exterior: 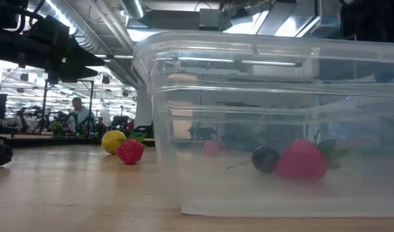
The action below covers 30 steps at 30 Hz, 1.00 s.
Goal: Pick and placing Produce into tupperware
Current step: Put the green star fruit into the transparent bin
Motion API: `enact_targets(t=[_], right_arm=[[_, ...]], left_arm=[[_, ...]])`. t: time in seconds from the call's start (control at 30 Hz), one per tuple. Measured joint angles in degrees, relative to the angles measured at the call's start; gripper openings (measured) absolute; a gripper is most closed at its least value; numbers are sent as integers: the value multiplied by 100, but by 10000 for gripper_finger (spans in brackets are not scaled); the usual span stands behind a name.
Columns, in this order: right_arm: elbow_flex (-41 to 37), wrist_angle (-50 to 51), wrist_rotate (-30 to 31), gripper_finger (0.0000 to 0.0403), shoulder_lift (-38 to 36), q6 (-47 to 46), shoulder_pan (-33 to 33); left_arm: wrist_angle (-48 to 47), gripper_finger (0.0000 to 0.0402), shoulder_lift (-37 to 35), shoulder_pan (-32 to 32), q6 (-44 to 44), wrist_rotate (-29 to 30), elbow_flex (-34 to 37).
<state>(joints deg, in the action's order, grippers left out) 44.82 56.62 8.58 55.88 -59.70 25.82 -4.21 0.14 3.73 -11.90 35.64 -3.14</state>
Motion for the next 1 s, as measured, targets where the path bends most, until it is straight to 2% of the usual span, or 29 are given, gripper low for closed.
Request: enact_targets(t=[0.07,0.17,0.27,0.6,0.8,1.0], right_arm=[[-172,166,-108,299,-7,-502,-2],[-328,22,-312,331,7,-294,-3],[-376,-260,-434,344,6,-268,-2],[-367,-370,-436,347,6,-432,-4],[-365,-376,-418,347,6,-136,-4],[-363,-459,-416,347,8,-594,-13]], left_arm=[[0,281,1,0,0,0,0],[-1,281,0,-1,52,2,0],[-2,281,1,0,174,2,0],[-2,281,0,0,195,2,0],[-2,281,1,0,196,2,0],[-2,281,0,0,195,2,0]])
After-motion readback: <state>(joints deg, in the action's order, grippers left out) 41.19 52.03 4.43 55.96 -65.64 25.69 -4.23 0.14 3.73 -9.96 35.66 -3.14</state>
